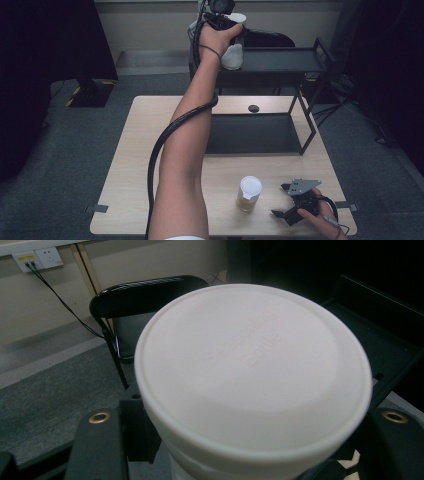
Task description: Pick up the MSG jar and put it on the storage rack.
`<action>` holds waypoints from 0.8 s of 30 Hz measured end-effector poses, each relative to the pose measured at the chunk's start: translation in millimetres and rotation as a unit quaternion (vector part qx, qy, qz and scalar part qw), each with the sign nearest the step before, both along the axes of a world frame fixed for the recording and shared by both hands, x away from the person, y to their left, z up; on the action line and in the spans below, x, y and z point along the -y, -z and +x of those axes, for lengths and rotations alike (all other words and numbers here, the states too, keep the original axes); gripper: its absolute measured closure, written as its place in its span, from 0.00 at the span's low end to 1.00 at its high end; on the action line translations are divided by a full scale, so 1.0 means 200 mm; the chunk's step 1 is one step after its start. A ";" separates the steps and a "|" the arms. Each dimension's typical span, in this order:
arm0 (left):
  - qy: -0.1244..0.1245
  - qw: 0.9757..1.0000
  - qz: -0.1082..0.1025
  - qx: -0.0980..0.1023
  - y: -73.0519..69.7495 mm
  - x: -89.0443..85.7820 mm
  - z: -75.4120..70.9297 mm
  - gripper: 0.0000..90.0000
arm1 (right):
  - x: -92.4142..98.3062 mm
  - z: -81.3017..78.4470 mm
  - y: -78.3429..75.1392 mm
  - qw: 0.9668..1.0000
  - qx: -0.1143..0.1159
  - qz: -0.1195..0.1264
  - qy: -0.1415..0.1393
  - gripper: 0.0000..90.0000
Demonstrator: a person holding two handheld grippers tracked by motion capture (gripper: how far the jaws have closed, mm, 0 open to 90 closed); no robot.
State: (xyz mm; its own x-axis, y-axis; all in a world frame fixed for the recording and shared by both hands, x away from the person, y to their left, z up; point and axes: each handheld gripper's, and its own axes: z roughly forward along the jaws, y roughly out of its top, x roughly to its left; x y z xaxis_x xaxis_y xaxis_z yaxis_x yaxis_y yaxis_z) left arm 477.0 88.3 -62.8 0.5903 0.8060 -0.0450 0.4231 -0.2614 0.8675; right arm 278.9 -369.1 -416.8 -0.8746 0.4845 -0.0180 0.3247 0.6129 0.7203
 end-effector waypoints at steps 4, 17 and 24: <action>0.002 1.000 0.003 0.004 0.01 0.00 -0.02 0.38 | 0.00 0.00 0.00 1.000 0.000 0.000 0.000 0.00; -0.026 0.999 -0.022 0.003 0.03 -0.03 -0.12 0.10 | 0.00 0.00 0.00 1.000 0.000 0.000 0.000 0.00; -0.020 0.999 -0.026 0.012 0.07 -0.06 -0.22 0.03 | 0.00 0.00 0.00 1.000 0.000 0.000 0.000 0.00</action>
